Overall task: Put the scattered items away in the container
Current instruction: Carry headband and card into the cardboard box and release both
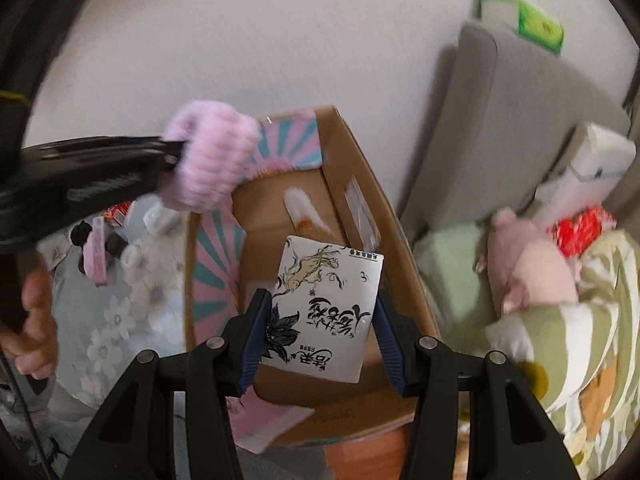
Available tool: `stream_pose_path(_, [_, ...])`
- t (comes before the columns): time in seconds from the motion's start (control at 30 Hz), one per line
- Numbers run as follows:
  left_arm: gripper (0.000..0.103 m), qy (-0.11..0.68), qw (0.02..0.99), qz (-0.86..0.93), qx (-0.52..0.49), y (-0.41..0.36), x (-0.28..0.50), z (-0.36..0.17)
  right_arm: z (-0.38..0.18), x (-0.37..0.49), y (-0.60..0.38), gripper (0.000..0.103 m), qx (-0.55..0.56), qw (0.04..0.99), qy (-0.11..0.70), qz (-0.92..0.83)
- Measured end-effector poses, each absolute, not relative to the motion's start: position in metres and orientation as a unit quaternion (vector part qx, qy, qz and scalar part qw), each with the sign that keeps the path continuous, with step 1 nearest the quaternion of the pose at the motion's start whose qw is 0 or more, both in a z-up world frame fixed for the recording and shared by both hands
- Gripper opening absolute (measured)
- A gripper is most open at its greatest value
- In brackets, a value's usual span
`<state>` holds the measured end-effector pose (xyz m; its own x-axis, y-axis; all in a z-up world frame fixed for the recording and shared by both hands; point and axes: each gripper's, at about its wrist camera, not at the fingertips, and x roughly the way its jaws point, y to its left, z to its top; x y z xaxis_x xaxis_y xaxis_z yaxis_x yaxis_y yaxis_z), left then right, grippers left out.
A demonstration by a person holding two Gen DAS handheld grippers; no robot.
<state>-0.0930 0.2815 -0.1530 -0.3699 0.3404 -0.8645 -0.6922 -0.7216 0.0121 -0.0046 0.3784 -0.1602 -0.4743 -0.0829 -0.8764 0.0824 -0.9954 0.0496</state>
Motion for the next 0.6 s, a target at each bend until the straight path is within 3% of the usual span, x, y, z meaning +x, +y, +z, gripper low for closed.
stream_pose_path(0.3, [0.013, 0.234, 0.306, 0.774, -0.503, 0.307, -0.087, -0.207, -0.186, -0.001, 0.389, 0.047, 0.539, 0.055, -0.013, -0.840])
stream_pose_path(0.53, [0.013, 0.231, 0.296, 0.772, -0.513, 0.308, -0.093, -0.211, -0.197, -0.002, 0.392, 0.047, 0.547, 0.060, -0.025, -0.834])
stream_pose_path(0.57, [0.014, 0.231, 0.296, 0.773, -0.511, 0.308, -0.093, -0.209, -0.198, -0.002, 0.392, 0.047, 0.549, 0.059, -0.025, -0.833])
stream_pose_path(0.6, [0.022, 0.230, 0.296, 0.773, -0.511, 0.308, -0.094, -0.207, -0.198, -0.002, 0.392, 0.047, 0.552, 0.058, -0.023, -0.832])
